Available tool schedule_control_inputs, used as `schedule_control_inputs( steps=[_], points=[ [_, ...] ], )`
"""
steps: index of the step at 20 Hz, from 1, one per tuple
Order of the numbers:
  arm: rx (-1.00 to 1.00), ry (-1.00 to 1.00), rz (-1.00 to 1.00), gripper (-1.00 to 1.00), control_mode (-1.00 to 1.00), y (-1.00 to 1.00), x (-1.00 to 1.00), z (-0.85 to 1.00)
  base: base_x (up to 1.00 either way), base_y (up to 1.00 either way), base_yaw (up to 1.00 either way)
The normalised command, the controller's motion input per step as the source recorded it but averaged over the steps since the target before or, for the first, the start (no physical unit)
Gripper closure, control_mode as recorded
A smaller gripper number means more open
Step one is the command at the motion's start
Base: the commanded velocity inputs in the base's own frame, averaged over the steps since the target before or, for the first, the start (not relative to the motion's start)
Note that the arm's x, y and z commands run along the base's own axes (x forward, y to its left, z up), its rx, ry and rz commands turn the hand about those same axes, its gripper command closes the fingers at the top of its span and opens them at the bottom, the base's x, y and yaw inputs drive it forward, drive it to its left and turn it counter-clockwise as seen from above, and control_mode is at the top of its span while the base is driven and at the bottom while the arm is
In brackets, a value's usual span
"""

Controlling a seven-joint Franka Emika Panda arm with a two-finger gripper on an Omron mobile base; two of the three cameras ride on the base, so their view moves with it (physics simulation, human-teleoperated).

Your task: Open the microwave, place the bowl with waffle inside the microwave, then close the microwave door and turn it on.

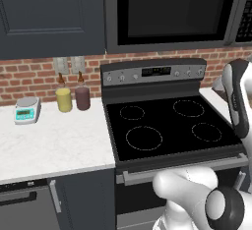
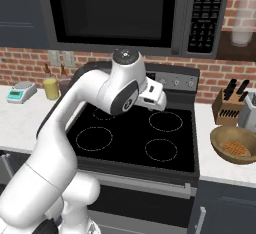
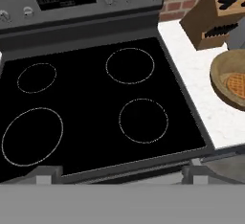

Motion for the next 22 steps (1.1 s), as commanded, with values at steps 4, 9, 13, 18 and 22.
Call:
schedule_control_inputs(
  steps=[4,9,13,18,22],
  points=[
    [0.00,-0.07,-0.19,-1.00,-1.00,-0.34,0.00,0.61,0.00,0.00,0.00],
    [0.00,-0.05,-0.13,-1.00,-1.00,-0.09,0.05,0.66,0.00,0.00,0.00],
    [0.01,-0.18,-0.12,-1.00,-1.00,0.00,0.07,0.65,0.00,0.00,0.00],
    [0.09,-0.26,-0.08,-1.00,-1.00,-0.05,0.07,0.54,0.00,0.00,0.00],
    [0.08,-0.25,-0.02,-1.00,-1.00,-0.07,0.16,0.33,0.00,0.00,0.00]
  ],
)
